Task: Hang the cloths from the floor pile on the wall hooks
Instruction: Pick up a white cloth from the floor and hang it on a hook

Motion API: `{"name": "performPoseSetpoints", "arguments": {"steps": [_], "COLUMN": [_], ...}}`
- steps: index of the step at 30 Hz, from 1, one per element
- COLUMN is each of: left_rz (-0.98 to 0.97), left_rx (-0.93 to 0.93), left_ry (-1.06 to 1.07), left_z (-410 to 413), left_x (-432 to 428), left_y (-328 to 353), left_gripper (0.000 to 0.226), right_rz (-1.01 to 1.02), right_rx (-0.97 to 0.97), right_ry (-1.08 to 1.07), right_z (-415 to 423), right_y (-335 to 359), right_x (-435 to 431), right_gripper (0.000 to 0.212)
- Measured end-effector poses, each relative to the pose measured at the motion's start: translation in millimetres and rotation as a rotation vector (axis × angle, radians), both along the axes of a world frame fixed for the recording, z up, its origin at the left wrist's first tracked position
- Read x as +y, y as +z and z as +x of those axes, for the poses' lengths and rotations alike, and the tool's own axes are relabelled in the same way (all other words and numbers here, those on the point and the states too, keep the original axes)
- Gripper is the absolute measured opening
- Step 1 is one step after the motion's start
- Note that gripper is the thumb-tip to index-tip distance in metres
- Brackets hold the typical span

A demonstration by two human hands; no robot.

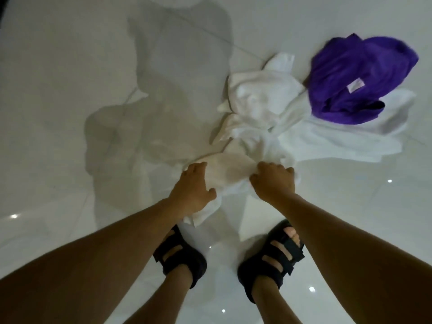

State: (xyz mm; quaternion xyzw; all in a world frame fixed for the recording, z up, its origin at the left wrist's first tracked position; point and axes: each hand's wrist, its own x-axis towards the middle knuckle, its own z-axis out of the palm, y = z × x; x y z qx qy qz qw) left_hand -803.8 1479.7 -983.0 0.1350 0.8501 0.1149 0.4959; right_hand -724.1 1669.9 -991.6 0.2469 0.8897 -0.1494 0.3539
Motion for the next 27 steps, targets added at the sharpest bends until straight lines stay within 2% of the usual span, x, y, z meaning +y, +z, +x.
{"name": "performPoseSetpoints", "arguments": {"steps": [5, 7, 9, 12, 14, 17, 19, 22, 24, 27], "left_rz": [0.004, 0.063, 0.198, 0.416, 0.556, 0.623, 0.627, 0.884, 1.025, 0.978], "left_rx": [-0.223, -0.301, -0.358, -0.408, -0.379, -0.323, -0.397, -0.537, -0.476, -0.244], "left_ry": [0.259, 0.302, 0.352, 0.432, 0.465, 0.47, 0.564, 0.692, 0.764, 0.846], "left_z": [-22.4, -38.4, -59.3, -96.1, -122.7, -166.2, -195.5, -225.9, -242.1, -262.2], "left_x": [-4.6, 1.0, 9.8, 21.6, 25.9, 23.7, 18.5, 15.1, 16.3, 13.2], "left_y": [100.0, 156.8, 222.2, 333.7, 410.8, 520.2, 586.0, 678.0, 732.0, 799.5], "left_gripper": [0.124, 0.129, 0.126, 0.116, 0.098, 0.062, 0.046, 0.026, 0.029, 0.029], "right_rz": [-0.478, -0.614, -0.75, -0.859, -0.901, -0.878, -0.841, -0.766, -0.681, -0.409], "right_rx": [0.058, 0.137, 0.251, 0.398, 0.449, 0.525, 0.557, 0.594, 0.575, 0.501], "right_ry": [-0.158, -0.224, -0.325, -0.377, -0.369, -0.325, -0.301, -0.244, -0.204, -0.086], "right_z": [-36.7, -58.6, -81.3, -115.3, -136.5, -162.3, -175.1, -189.3, -198.6, -214.1], "right_y": [146.2, 222.5, 303.9, 430.2, 510.2, 611.5, 667.2, 737.9, 778.7, 821.7], "right_x": [-3.9, 3.0, 13.4, 30.8, 42.0, 56.3, 61.1, 60.8, 60.0, 61.4], "right_gripper": [0.03, 0.029, 0.019, 0.032, 0.032, 0.029, 0.03, 0.023, 0.023, 0.027]}}
